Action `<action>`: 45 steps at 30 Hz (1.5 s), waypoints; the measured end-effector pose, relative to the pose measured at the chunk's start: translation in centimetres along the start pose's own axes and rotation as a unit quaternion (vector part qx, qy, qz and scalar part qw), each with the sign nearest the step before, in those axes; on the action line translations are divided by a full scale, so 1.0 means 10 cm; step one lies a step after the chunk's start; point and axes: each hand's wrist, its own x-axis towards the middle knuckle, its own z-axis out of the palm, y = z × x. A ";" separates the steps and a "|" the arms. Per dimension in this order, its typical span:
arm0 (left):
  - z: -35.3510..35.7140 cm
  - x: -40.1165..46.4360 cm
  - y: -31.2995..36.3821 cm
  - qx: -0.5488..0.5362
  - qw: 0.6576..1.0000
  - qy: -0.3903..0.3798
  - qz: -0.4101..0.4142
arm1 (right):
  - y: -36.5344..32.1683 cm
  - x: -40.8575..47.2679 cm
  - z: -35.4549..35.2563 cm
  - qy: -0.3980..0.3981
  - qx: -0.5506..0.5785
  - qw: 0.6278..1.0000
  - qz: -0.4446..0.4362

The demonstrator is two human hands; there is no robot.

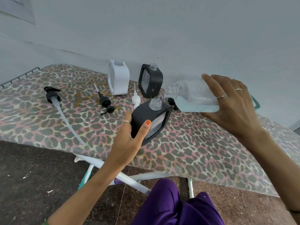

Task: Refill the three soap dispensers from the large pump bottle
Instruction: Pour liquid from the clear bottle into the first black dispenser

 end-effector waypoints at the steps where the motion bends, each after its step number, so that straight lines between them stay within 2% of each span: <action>1: 0.00 0.00 0.00 0.000 1.000 -0.001 0.000 | 0.00 0.00 0.00 -0.001 -0.001 1.000 0.000; 45: 0.00 -0.01 0.01 -0.006 1.000 0.001 -0.013 | 0.02 0.02 -0.02 0.007 -0.012 1.000 -0.014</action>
